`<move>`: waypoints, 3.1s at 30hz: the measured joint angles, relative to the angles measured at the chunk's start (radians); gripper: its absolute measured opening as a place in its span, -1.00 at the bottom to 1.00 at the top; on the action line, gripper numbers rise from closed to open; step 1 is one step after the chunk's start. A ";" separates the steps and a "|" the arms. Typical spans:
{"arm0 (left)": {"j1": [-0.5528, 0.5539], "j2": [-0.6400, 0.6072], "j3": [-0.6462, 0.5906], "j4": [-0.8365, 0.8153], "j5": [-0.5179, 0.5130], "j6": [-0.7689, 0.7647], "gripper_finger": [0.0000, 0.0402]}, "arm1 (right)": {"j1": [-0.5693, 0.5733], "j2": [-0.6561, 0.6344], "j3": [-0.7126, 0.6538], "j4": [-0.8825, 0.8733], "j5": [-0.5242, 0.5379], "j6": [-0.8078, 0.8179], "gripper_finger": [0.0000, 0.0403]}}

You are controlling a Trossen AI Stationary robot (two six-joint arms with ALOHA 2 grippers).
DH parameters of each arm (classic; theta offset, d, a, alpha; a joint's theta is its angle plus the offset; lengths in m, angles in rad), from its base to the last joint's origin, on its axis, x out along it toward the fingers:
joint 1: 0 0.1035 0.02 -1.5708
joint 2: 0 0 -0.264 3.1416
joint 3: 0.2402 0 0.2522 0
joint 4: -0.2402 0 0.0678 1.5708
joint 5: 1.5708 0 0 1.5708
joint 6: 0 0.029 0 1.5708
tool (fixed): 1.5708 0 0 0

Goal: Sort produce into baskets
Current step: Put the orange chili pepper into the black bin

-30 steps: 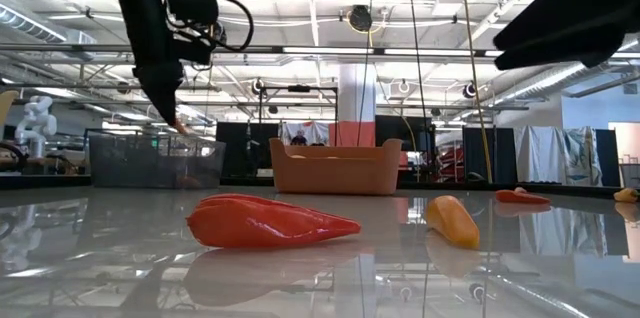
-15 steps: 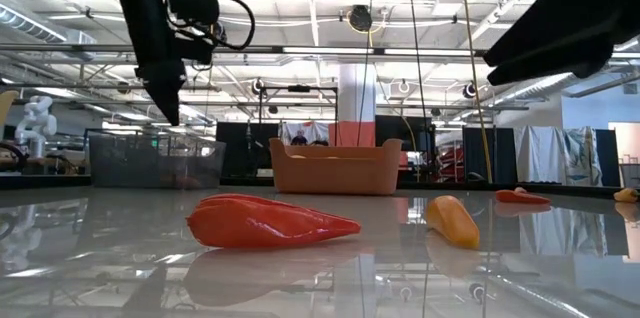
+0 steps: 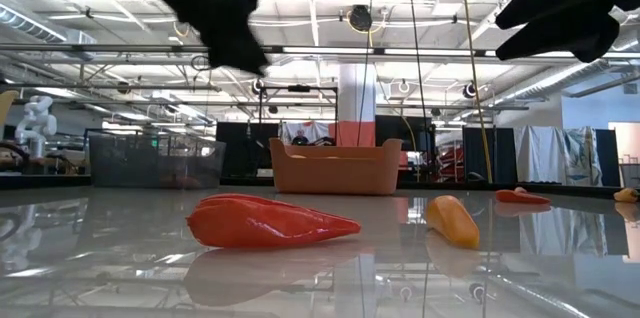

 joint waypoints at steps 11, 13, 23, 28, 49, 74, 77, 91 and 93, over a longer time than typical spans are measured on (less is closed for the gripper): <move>-0.217 0.365 0.069 0.615 -0.003 0.058 0.00 | -0.001 -0.001 0.000 -0.005 -0.033 0.026 0.10; -0.239 0.449 0.133 0.631 -0.004 0.059 0.00 | 0.000 -0.001 0.000 -0.005 -0.059 0.042 0.10; -0.330 0.832 0.526 0.638 -0.065 0.137 0.00 | 0.062 -0.051 0.000 -0.009 -0.098 0.049 0.10; -0.333 1.003 0.701 0.631 -0.146 0.138 0.00 | 0.094 -0.076 0.000 -0.027 -0.068 0.044 0.10; -0.204 1.483 1.370 0.477 -0.362 0.032 0.00 | 0.165 -0.204 0.000 -0.037 0.190 -0.108 0.10; -0.187 1.543 1.477 0.183 -0.346 0.115 0.00 | 0.047 -0.203 0.000 -0.248 0.215 0.178 0.10; -0.193 1.459 1.479 0.028 -0.368 0.201 0.00 | 0.019 -0.205 0.000 -0.339 0.235 0.302 0.10; -0.161 1.198 1.480 -0.608 -0.486 0.315 0.00 | -0.326 -0.446 0.000 -0.655 0.103 0.542 0.10; -0.147 1.170 1.478 -0.739 -0.509 0.305 0.00 | -0.394 -0.471 0.000 -0.666 0.078 0.513 0.10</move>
